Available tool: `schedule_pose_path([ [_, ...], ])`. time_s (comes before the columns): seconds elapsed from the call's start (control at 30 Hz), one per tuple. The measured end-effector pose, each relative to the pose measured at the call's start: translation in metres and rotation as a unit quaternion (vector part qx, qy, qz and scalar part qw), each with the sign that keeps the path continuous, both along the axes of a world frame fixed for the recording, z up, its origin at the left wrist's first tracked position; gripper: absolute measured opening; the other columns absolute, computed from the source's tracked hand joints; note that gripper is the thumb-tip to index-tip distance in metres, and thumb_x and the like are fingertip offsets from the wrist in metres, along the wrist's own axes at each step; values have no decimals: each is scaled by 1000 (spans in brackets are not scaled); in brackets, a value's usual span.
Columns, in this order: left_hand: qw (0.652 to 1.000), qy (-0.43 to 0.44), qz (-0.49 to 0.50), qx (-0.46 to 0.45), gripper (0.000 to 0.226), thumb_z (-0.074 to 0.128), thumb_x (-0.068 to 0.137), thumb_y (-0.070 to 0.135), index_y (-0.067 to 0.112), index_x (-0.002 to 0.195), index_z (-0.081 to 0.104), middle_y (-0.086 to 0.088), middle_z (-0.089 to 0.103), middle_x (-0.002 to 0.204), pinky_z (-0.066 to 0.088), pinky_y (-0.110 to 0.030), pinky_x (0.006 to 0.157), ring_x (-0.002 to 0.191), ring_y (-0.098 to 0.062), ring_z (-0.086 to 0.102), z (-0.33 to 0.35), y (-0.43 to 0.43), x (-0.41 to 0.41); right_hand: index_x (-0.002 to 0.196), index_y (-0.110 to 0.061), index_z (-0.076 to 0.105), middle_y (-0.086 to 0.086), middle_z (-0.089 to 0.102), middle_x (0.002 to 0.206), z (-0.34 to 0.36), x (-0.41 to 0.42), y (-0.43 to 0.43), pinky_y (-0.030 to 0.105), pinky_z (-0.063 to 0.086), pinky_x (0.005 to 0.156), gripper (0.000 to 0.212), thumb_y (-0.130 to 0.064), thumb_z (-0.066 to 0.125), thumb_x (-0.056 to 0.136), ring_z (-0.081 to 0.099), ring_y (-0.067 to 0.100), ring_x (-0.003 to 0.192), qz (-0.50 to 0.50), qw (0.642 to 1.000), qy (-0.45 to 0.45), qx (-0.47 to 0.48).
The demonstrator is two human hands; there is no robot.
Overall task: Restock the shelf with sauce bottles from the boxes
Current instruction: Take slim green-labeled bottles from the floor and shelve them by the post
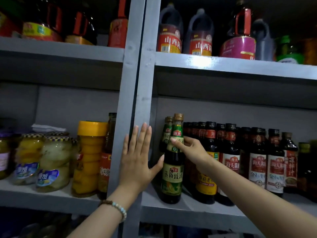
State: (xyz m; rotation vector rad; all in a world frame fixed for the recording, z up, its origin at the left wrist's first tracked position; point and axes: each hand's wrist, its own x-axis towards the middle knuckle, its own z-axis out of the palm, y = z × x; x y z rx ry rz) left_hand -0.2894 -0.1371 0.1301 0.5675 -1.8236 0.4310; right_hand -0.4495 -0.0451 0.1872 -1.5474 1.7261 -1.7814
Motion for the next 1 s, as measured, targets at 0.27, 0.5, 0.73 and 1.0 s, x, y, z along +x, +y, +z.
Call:
schedule_pose_path([
  [0.27,999,-6,-37,21,79,32,91,55,13,151,4,-5,0,160,-1,-38,119,147,-21,-2,-3,10,1,124,-14,56,-1,65,112,5,-2,2,11,44,63,51,-37,70,81,59,0,91,-5,999,20,37],
  [0.5,985,-56,-123,109,84,40,93,49,17,149,-14,0,-13,158,18,-29,117,146,-15,6,-26,57,-30,124,-18,53,-8,62,103,11,-4,9,18,43,70,49,-41,67,83,57,2,92,4,996,33,82],
  [0.73,902,-43,-177,392,92,68,83,27,28,148,3,-3,43,143,45,-42,101,126,-22,48,-37,37,-54,136,-17,43,1,61,119,23,-9,13,30,50,86,62,-27,72,82,58,17,108,12,993,61,99],
  [1.0,873,22,-193,447,88,67,83,11,31,147,11,-2,44,142,44,-45,101,128,-23,46,-34,24,-81,142,-14,36,9,55,133,19,-17,-9,39,45,102,67,-22,69,84,55,23,118,-16,996,39,84],
])
